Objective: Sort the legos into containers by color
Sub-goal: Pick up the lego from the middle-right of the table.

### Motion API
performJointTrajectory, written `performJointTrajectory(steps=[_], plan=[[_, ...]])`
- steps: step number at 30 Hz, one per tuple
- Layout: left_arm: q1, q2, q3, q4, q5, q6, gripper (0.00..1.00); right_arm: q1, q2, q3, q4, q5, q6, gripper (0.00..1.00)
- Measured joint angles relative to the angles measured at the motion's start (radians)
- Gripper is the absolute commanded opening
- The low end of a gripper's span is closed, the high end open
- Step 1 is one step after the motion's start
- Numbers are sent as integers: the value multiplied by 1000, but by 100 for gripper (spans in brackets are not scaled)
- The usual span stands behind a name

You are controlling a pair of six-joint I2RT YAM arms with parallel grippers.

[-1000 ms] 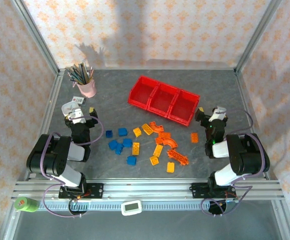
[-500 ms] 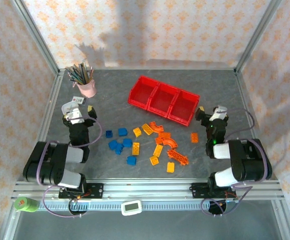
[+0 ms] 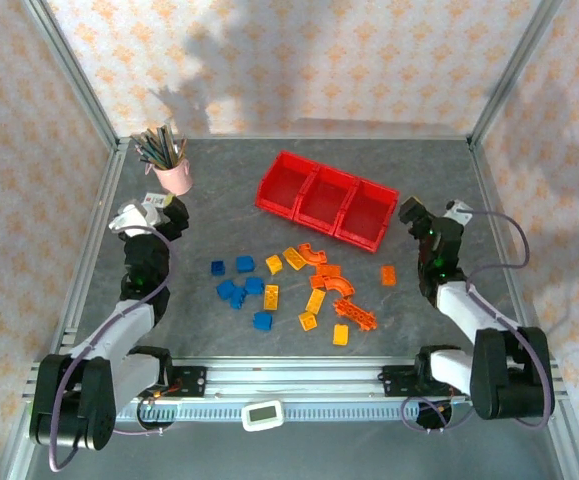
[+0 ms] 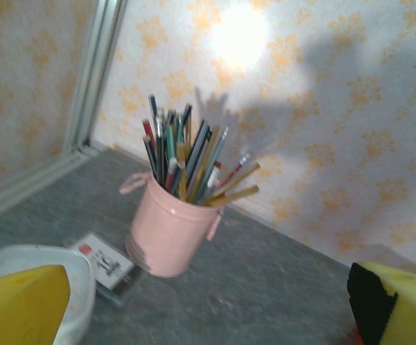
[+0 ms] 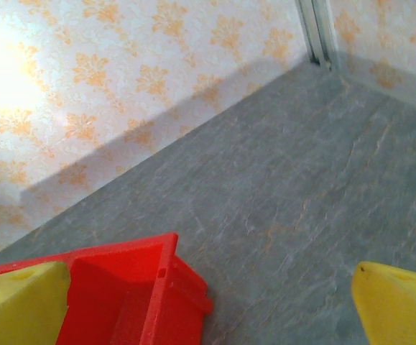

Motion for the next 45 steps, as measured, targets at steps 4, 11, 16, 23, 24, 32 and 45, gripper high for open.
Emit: performJointTrajectory(steps=[4,11,16,23,24,32,45], plan=[[5,-21,0,-91,53,-108,99,-3,-28,3,-129,-45,82,100],[5,-45,6,-283,174,-235,99,25,-28,91,-399,-69,106,100],[-46,-77,11,-383,252,-284,99,67,-27,134,-550,-73,105,100],[-250,-91,47,-457,313,-331,99,99,-28,139,-721,-92,106,100],[-278,-89,51,-457,314,-336,99,101,-30,136,-730,-97,106,100],[-452,-18,72,-458,293,-372,99,138,-2,95,-750,-148,105,92],[-527,73,90,-453,262,-411,99,340,132,98,-753,-72,100,70]])
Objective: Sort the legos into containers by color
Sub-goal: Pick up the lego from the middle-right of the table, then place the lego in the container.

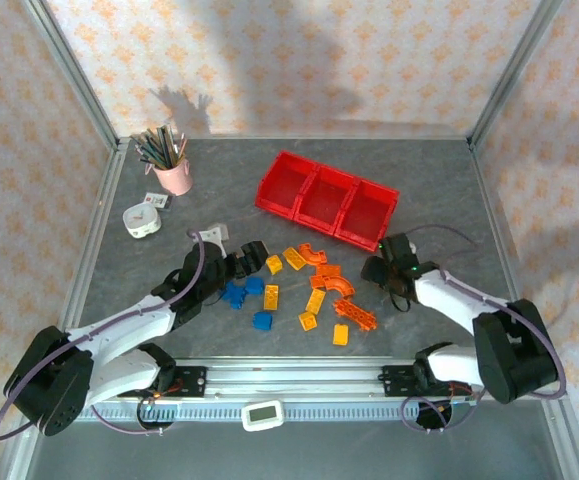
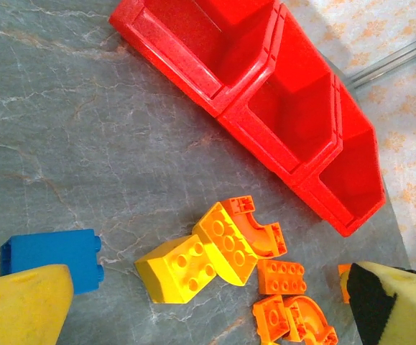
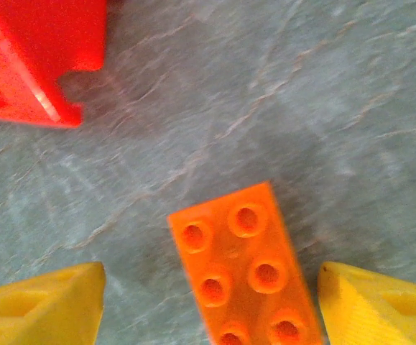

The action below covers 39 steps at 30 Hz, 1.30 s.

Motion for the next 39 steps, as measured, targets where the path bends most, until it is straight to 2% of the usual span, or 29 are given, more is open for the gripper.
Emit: performJointTrajectory(steps=[11,22,31,35,39], plan=[[-6,3,23,0,-7,0,99,42,59,64,-43,125,-5,49],[-6,6,23,-1,-8,0,99,42,101,95,-50,170,-21,23],[-6,-22,39,-18,-14,1,99,58,33,147,-141,173,-32,20],[-6,-69,52,-52,-44,4,99,84,-19,217,-177,159,-32,20],[-5,-110,69,-90,-80,9,99,124,-10,306,-185,139,-32,21]])
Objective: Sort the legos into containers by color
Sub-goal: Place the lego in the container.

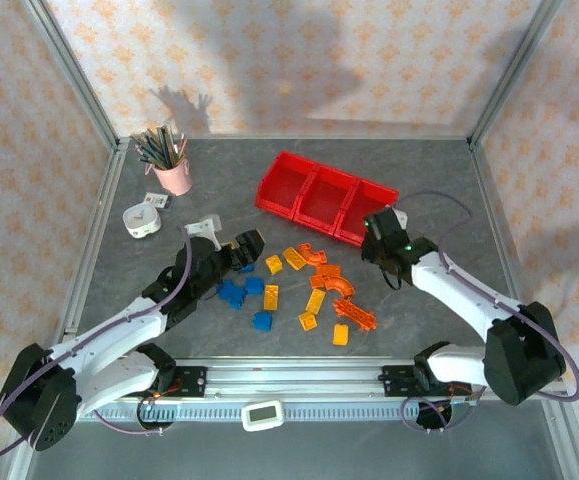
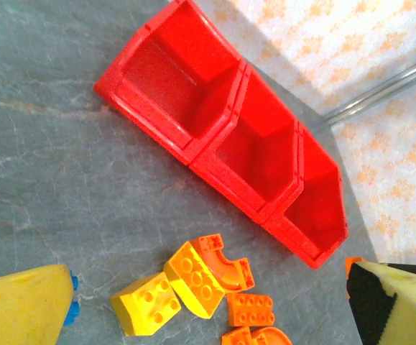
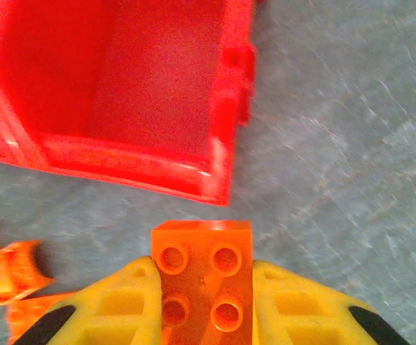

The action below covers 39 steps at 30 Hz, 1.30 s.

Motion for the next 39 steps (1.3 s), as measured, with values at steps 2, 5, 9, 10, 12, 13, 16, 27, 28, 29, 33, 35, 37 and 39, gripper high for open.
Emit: performJointTrajectory(steps=[2,5,9,10,12,13,16,27,28,29,33,35,37,39], plan=[[7,-8,17,-21,-7,6,99,25,32,58,4,-11,-3,21],[32,-8,50,-44,-10,21,99,62,125,166,23,-26,-14,21],[96,0,82,-55,2,29,99,83,278,301,80,-61,-28,21],[113,6,88,-56,5,29,99,84,318,335,91,-72,-30,21],[142,20,98,-59,14,30,99,84,391,403,113,-87,-33,21],[156,28,103,-59,21,31,99,84,436,445,124,-95,-34,21],[179,48,116,-59,30,41,99,84,548,559,153,-106,-43,21],[190,124,155,-58,63,48,99,84,890,961,160,-116,-79,40],[190,128,155,-57,66,48,99,84,905,980,154,-116,-82,45],[190,132,155,-58,69,48,99,84,915,996,149,-116,-88,49],[190,141,164,-59,82,55,99,84,925,1013,140,-122,-103,60],[190,143,173,-59,84,61,99,84,922,1011,135,-125,-109,62],[190,143,181,-59,87,72,99,84,896,978,134,-128,-113,65],[190,142,183,-60,99,75,99,84,834,902,137,-136,-117,67]])
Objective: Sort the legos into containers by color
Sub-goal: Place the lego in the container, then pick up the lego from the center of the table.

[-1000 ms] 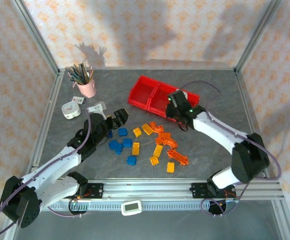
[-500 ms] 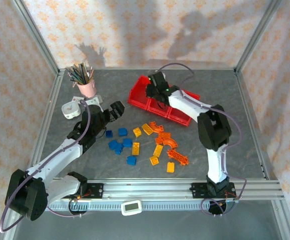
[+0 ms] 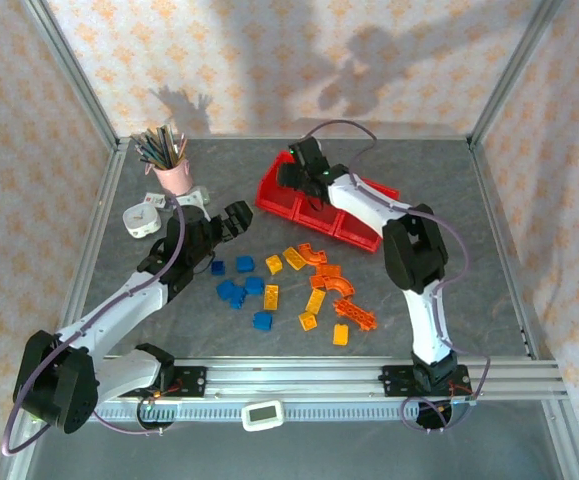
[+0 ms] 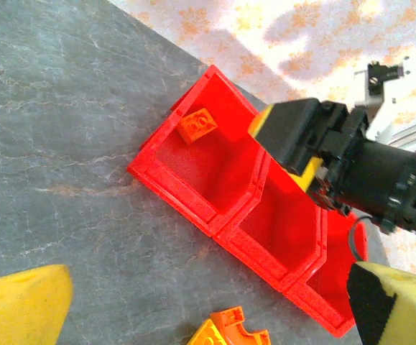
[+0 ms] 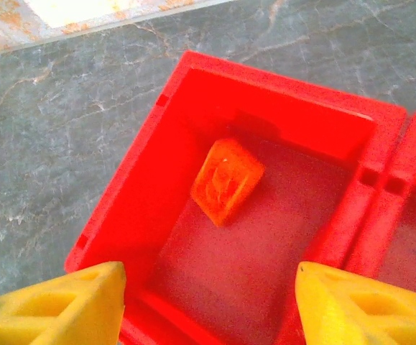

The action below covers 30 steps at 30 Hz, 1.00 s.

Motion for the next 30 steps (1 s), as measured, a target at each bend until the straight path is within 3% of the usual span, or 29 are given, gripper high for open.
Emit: performJointTrajectory(steps=[8,14,22,30], plan=[[-13,-6,-3,-32,53,7,99,0,-385,-380,0,-11,-1,73],[-101,-19,-14,-45,61,10,99,12,-572,-606,-11,7,13,75],[-198,-27,-58,-40,47,-29,99,88,-618,-785,-39,13,15,77],[-211,-58,-100,-29,7,-69,99,123,-523,-796,-43,13,-66,78]])
